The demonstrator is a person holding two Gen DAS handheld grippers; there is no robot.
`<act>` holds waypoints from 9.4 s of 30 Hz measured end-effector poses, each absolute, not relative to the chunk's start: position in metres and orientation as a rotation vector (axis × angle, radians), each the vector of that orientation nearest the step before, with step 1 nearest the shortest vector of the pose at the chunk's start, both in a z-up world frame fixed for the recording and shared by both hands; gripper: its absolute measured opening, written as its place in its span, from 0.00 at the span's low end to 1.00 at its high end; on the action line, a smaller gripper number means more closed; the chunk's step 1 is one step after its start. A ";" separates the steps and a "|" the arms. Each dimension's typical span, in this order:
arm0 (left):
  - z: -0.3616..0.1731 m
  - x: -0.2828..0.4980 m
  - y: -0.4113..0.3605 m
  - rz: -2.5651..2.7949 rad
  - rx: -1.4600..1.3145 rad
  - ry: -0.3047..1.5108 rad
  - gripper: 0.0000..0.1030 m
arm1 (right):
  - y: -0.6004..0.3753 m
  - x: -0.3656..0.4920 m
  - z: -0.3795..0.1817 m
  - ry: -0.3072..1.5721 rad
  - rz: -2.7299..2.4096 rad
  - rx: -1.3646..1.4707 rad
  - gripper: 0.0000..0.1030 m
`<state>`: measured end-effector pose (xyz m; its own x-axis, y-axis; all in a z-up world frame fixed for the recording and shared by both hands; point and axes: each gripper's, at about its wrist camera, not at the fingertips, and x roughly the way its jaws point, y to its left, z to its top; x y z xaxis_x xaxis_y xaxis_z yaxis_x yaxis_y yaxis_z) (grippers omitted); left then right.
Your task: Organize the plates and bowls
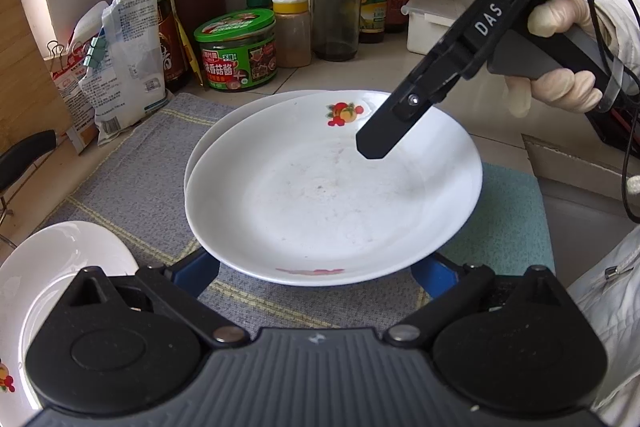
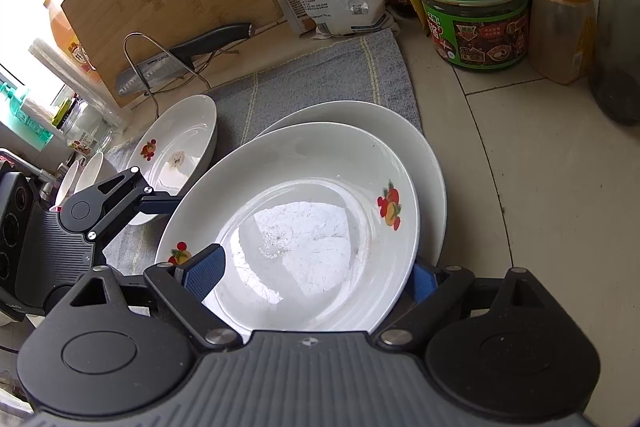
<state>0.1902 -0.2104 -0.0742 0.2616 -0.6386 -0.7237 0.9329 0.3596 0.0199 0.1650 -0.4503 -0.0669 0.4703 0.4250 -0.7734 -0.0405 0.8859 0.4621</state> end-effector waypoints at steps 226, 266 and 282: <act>-0.081 0.405 -0.110 -0.913 0.444 1.139 0.70 | -0.200 0.217 -0.106 0.806 0.252 -0.130 1.00; -0.080 0.407 -0.096 -0.949 0.393 1.159 0.71 | -0.204 0.222 -0.103 0.847 0.286 -0.159 1.00; -0.072 0.400 -0.087 -0.951 0.379 1.139 0.71 | -0.203 0.215 -0.096 0.828 0.283 -0.164 1.00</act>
